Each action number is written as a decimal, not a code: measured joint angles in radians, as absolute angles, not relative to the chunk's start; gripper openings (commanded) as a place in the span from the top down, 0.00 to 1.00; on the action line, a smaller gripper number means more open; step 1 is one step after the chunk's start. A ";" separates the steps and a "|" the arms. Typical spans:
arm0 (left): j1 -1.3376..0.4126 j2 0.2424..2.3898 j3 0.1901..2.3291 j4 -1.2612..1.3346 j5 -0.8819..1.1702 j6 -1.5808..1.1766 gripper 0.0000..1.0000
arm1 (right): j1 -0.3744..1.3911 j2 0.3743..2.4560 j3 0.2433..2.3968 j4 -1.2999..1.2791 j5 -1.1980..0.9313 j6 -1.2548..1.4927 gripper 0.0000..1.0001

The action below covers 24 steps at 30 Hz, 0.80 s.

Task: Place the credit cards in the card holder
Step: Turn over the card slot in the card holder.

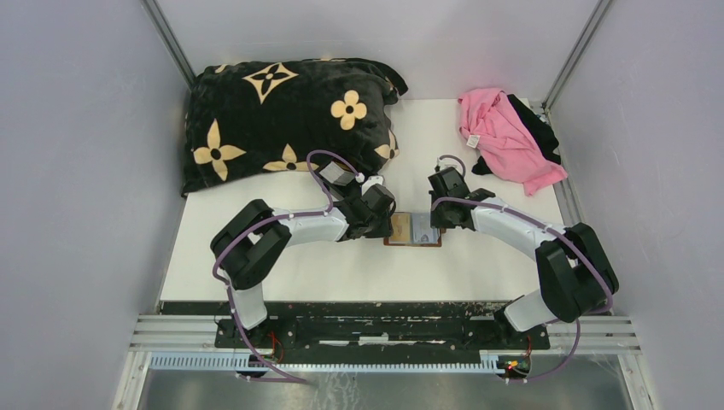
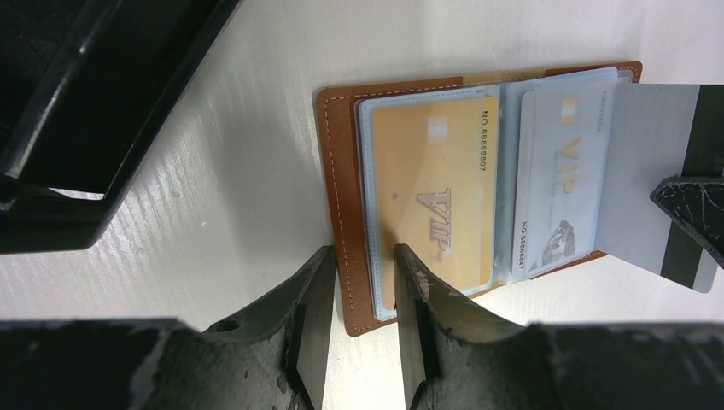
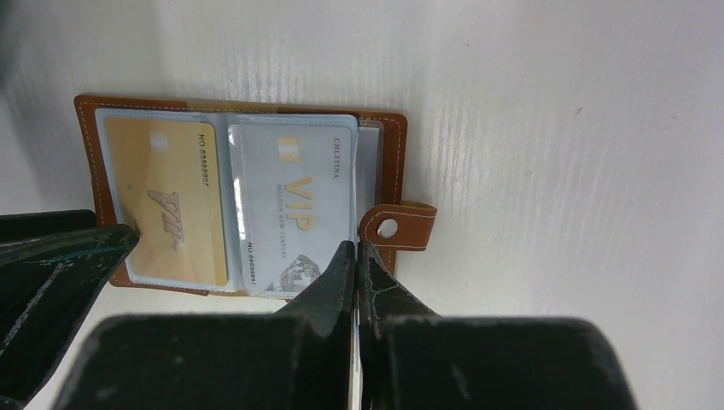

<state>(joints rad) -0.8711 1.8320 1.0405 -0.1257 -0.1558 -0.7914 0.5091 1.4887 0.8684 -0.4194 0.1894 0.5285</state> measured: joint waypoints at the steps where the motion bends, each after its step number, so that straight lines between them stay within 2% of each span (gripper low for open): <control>1: -0.872 1.832 1.040 -0.126 -0.156 -0.791 0.60 | 0.508 1.487 0.868 -0.419 0.187 0.530 0.99; 24: -0.873 1.832 1.040 -0.126 -0.156 -0.791 0.60 | 0.502 1.460 0.868 -0.427 0.177 0.546 0.99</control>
<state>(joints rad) -0.8730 1.8320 1.0397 -0.1261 -0.1562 -0.7914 0.5018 1.4605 0.8684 -0.4274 0.1768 0.5457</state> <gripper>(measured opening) 0.398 0.018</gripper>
